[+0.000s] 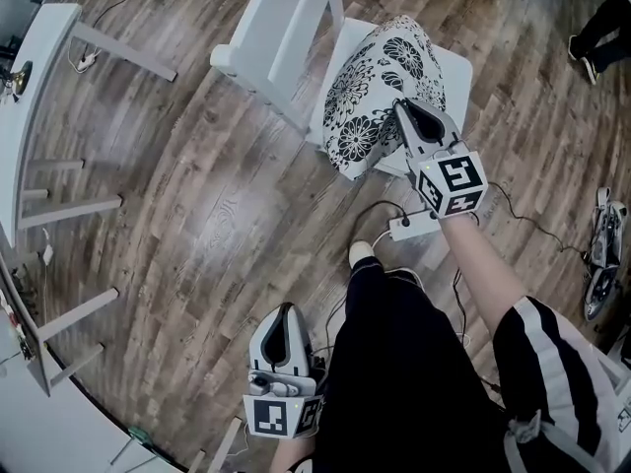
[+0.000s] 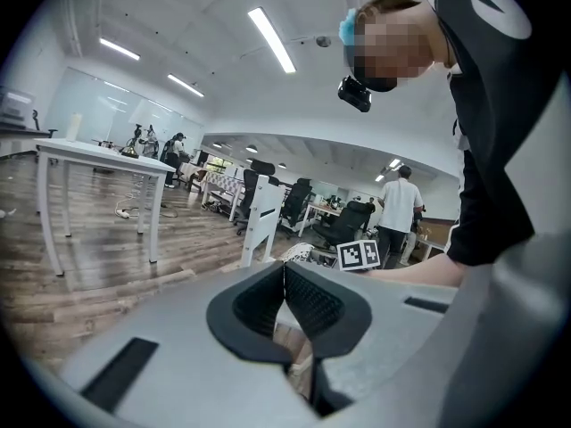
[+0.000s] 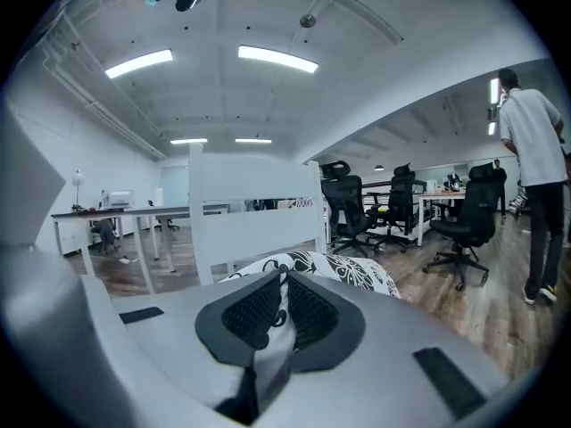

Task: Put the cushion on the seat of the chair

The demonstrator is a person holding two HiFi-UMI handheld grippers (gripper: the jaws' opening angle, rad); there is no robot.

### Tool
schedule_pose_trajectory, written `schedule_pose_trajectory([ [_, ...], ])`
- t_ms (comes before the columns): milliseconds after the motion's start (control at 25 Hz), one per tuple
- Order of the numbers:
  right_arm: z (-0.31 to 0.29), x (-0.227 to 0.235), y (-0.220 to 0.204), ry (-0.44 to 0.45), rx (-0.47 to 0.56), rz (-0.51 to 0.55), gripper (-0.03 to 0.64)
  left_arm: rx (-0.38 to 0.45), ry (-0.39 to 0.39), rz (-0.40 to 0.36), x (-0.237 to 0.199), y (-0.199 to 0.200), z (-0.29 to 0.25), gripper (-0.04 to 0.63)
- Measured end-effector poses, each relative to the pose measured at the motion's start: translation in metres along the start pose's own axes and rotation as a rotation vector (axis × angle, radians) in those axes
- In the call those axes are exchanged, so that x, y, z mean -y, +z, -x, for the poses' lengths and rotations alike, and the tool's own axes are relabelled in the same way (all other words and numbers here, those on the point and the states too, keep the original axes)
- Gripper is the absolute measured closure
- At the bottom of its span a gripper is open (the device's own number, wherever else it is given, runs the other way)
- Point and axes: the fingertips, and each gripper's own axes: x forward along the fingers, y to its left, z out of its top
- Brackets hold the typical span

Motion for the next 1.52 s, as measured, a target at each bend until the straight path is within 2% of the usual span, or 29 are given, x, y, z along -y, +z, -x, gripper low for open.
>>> schedule_pose_trajectory([
  [840,-0.025,0.033,-0.067,-0.062,-0.156,0.024,0.583,-0.083,0.011,-0.016,-0.014,-0.021,-0.009,0.590],
  [1320,-0.023,0.043,-0.116,-0.073,-0.271,0.033,0.583,-0.038,0.002,0.031,-0.012,-0.010,-0.022,0.590],
  [1520,-0.023,0.048,-0.133,-0.089,-0.305,0.021,0.583,-0.079,0.015,0.012,-0.016,-0.021,-0.015,0.590],
])
